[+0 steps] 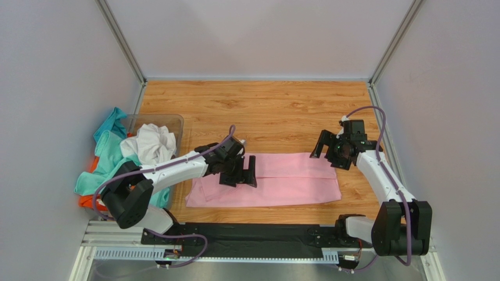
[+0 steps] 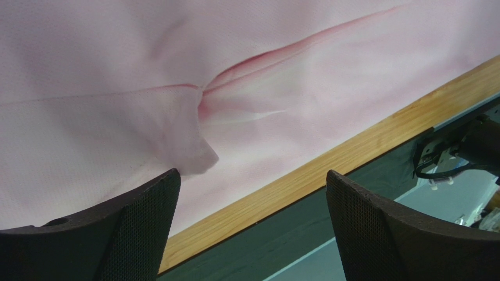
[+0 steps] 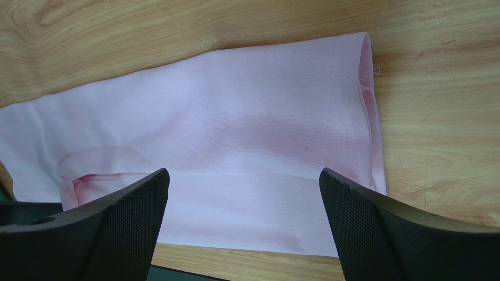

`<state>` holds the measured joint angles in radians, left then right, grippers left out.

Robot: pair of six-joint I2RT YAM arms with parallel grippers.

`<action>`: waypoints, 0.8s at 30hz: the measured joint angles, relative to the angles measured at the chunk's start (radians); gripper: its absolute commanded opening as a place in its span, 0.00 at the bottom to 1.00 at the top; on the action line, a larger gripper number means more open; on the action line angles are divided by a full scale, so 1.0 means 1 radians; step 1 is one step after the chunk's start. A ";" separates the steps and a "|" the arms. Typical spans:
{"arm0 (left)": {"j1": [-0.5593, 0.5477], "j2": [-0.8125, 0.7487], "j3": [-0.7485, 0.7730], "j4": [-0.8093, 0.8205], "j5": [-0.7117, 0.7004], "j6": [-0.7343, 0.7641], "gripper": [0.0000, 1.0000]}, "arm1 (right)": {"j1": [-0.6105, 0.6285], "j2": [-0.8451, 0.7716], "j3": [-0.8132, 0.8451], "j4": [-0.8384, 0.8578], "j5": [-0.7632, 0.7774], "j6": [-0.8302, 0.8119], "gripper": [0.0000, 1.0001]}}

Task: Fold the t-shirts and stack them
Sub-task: Fold the tshirt

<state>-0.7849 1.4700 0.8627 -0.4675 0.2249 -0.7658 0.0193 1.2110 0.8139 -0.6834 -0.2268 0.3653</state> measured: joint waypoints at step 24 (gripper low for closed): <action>0.116 -0.106 -0.018 -0.109 -0.150 -0.042 1.00 | 0.137 0.283 0.077 0.061 0.072 0.012 1.00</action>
<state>-0.6685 1.3643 0.8444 -0.5770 0.0746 -0.8074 0.1558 1.4937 0.8909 -0.6224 -0.1551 0.3771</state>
